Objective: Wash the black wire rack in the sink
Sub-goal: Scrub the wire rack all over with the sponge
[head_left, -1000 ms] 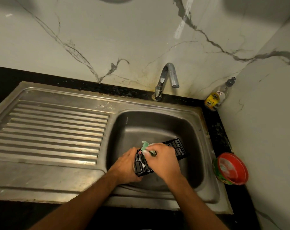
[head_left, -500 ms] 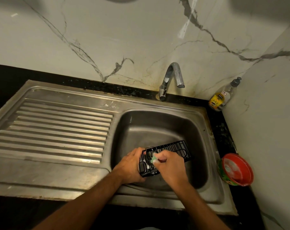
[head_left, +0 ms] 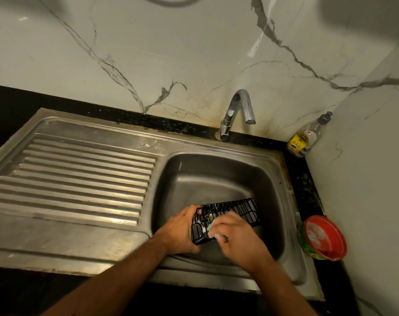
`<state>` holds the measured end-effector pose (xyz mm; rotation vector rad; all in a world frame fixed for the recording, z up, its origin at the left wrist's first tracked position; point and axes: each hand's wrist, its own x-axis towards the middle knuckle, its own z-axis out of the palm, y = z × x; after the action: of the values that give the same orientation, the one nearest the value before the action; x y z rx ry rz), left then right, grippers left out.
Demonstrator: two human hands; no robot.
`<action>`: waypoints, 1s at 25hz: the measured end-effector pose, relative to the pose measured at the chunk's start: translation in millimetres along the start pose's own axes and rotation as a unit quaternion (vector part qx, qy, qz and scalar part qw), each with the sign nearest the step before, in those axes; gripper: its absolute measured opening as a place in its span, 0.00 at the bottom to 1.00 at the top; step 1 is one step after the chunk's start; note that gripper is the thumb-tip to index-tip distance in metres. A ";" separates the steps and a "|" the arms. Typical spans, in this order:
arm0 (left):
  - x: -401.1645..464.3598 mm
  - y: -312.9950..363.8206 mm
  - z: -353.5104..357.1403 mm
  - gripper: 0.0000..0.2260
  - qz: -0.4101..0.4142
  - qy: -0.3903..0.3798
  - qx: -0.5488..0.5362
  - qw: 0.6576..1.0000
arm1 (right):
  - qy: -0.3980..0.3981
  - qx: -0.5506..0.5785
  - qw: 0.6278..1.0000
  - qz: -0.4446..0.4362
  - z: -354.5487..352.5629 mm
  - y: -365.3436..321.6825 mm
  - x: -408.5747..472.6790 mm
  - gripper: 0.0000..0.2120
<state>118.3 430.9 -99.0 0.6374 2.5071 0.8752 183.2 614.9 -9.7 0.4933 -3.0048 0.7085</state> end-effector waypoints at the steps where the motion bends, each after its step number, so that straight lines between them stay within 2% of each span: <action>1: 0.5 -0.9 -0.2 0.39 -0.001 0.001 -0.005 1.000 | 0.000 -0.001 1.000 -0.013 1.8 -2.8 -2.1 0.13; 4: 1.2 -2.8 3.4 0.40 0.011 -0.012 0.014 1.000 | -0.017 -0.043 0.999 0.026 7.7 -13.1 20.2 0.21; 8: -1.0 -1.2 1.6 0.36 -0.016 -0.011 -0.014 1.000 | -0.073 -0.162 0.984 -0.004 12.7 -22.8 37.3 0.15; 10: -1.5 -0.9 -0.5 0.35 -0.028 -0.001 -0.038 0.999 | -0.083 -0.144 0.986 -0.008 13.7 -18.5 26.0 0.13; 14: -0.8 -2.8 1.6 0.39 -0.019 0.002 -0.030 0.999 | -0.133 -0.113 0.985 -0.014 5.9 -15.5 12.3 0.17; 17: -0.4 -2.9 0.9 0.40 -0.019 -0.007 -0.038 0.999 | -0.082 -0.109 0.990 0.034 4.6 -22.8 25.8 0.15; 22: -4.9 -0.5 -1.5 0.40 -0.034 -0.005 -0.044 0.998 | -0.052 -0.098 0.982 0.153 6.5 -40.3 35.1 0.10; 25: -4.9 0.5 -0.9 0.39 -0.031 -0.001 -0.031 0.999 | -0.020 -0.074 0.975 0.207 6.2 -40.5 36.3 0.14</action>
<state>122.0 428.2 -96.9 0.5376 2.4732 0.9238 161.5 567.0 5.4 -0.1317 -3.1979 0.4804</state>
